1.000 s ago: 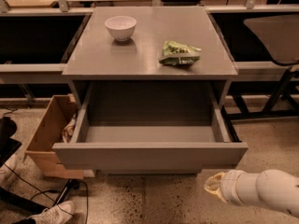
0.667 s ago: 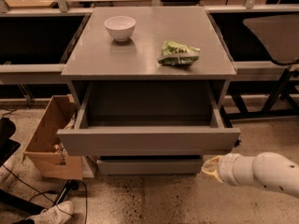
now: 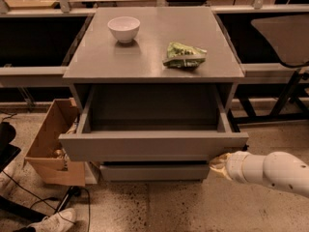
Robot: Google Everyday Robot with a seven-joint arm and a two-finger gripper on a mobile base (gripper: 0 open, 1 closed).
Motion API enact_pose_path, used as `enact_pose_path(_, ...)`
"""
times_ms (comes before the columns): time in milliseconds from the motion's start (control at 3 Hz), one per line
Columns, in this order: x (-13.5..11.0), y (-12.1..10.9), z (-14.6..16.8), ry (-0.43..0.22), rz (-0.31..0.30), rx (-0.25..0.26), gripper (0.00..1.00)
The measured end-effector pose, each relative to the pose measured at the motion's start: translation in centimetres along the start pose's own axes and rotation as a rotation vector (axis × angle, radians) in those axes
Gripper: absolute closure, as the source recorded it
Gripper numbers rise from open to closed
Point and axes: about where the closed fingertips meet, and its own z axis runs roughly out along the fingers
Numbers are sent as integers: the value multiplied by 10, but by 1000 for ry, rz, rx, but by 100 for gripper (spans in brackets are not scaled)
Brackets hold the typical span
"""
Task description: Close top drawer
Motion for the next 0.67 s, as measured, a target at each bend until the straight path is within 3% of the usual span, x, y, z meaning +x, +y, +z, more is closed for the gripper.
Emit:
enact_pose_path(333, 0, -10, 5, -19, -16, 13, 100)
enact_pose_path(667, -3, -36, 13, -51, -39, 43, 100)
